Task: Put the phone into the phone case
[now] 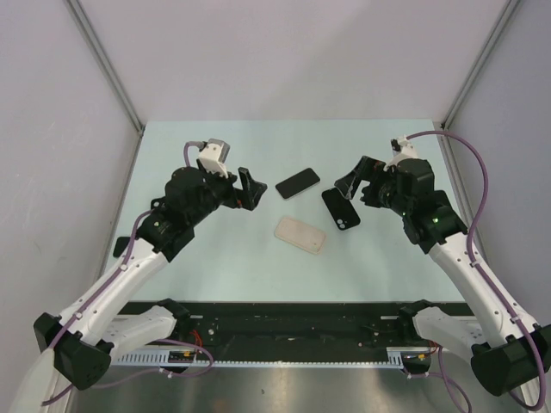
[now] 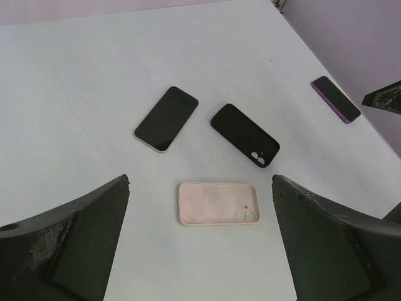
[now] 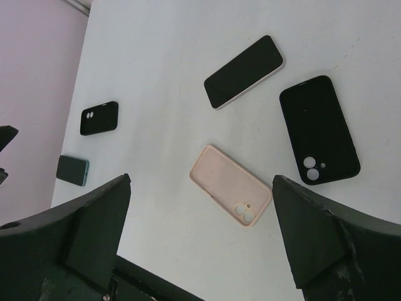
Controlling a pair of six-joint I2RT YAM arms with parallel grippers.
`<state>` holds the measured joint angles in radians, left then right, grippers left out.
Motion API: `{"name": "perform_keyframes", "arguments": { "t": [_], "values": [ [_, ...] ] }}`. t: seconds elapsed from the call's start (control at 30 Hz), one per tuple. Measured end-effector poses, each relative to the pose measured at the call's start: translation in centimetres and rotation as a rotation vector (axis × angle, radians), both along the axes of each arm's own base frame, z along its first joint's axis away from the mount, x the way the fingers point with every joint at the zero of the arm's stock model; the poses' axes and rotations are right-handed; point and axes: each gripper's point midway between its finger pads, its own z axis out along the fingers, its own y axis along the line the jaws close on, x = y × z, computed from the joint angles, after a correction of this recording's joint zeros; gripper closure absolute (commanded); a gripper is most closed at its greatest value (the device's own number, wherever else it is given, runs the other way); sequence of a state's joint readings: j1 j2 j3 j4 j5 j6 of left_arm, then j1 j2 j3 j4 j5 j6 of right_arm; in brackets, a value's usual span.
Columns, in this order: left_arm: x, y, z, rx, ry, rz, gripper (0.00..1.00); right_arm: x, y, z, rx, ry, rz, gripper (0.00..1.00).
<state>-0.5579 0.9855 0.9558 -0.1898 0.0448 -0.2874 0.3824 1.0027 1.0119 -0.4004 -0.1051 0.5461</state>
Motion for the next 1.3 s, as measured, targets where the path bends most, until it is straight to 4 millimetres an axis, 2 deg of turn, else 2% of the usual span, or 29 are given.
{"name": "perform_keyframes", "arguments": {
  "t": [0.37, 0.53, 0.63, 0.73, 0.8, 0.87, 0.93, 1.03, 1.1, 1.3],
  "values": [
    [0.9, 0.7, -1.2, 0.041, 0.025, 0.057, 0.0, -0.4, 0.3, -0.3, 0.007, 0.02, 0.021, 0.0],
    [2.7, 2.2, -3.0, 0.132, 0.086, 0.165, 0.03, -0.7, 0.4, -0.8, 0.005, 0.045, 0.03, 0.0],
    [4.3, 3.6, -4.2, 0.193, 0.147, 0.242, 0.01, -1.0, 0.7, -0.9, 0.013, 0.059, 0.047, 0.0],
    [5.4, 6.0, -5.9, 0.242, 0.224, 0.359, 0.0, -1.3, 0.9, -1.1, 0.018, 0.068, 0.065, 0.0],
    [5.8, 8.3, -7.5, 0.239, 0.305, 0.445, 0.0, -1.5, 1.1, -1.4, 0.022, 0.078, 0.08, 0.0],
    [6.0, 11.2, -8.7, 0.199, 0.382, 0.547, 0.0, -1.8, 1.3, -1.8, 0.023, 0.09, 0.091, 0.0],
    [6.1, 15.0, -9.9, 0.11, 0.455, 0.686, 0.01, -2.0, 1.4, -2.1, 0.029, 0.104, 0.099, 0.01],
    [4.6, 20.3, -12.5, -0.01, 0.565, 0.917, 0.01, -2.3, 1.8, -2.6, 0.04, 0.12, 0.118, 0.0],
    [3.1, 22.8, -13.9, -0.071, 0.638, 1.058, 0.01, -2.6, 2.1, -2.9, 0.045, 0.13, 0.132, 0.0],
    [-0.2, 27.0, -15.5, -0.194, 0.765, 1.382, 0.01, -2.9, 2.4, -3.2, 0.05, 0.139, 0.152, 0.0]
  ]
}}
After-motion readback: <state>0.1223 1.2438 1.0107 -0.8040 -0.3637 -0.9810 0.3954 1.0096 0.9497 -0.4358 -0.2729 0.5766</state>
